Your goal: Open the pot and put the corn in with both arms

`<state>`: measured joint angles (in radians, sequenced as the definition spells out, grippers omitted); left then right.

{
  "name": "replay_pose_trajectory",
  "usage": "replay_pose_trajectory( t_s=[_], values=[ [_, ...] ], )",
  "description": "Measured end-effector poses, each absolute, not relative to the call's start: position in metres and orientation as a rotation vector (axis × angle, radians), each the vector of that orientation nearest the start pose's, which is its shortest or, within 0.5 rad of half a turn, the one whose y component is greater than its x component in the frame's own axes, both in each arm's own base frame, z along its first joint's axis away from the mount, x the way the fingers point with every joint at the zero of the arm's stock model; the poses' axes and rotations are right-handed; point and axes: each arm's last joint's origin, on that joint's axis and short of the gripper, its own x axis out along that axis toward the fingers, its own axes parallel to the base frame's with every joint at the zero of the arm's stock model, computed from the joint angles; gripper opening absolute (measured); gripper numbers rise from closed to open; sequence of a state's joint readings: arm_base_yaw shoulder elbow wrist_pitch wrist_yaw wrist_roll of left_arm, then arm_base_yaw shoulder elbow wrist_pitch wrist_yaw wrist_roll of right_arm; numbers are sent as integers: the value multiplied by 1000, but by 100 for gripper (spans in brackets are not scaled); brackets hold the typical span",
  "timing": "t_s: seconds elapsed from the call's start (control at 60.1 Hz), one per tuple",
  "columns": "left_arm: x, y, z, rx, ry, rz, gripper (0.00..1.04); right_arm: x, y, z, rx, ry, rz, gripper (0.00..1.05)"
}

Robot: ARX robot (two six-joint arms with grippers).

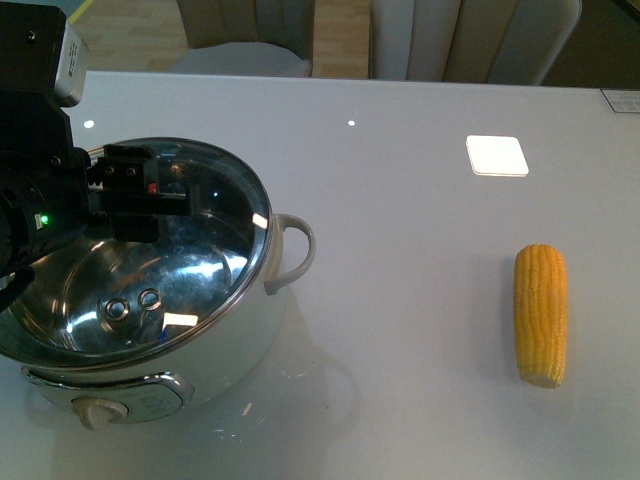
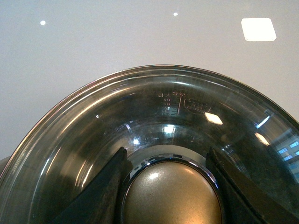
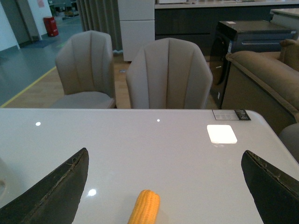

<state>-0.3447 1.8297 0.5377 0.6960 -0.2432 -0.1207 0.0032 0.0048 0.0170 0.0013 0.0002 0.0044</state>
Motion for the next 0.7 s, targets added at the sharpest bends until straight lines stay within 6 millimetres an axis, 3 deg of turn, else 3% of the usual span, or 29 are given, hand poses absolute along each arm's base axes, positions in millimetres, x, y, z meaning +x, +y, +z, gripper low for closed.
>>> replay_pose_trajectory(
  t_s=[0.266, 0.416, 0.532, 0.615, 0.699],
  values=[
    [277, -90, 101, 58, 580, -68, 44, 97, 0, 169, 4, -14, 3, 96],
    [284, -85, 134, 46, 511, -73, 44, 97, 0, 169, 4, -14, 3, 96],
    [285, -70, 164, 31, 431, -56, 44, 97, 0, 169, 4, -14, 3, 96],
    [283, -41, 181, 16, 378, -21, 44, 97, 0, 169, 4, -14, 3, 96],
    [280, -10, 185, 12, 350, 41, 44, 97, 0, 169, 4, -14, 3, 96]
  ],
)
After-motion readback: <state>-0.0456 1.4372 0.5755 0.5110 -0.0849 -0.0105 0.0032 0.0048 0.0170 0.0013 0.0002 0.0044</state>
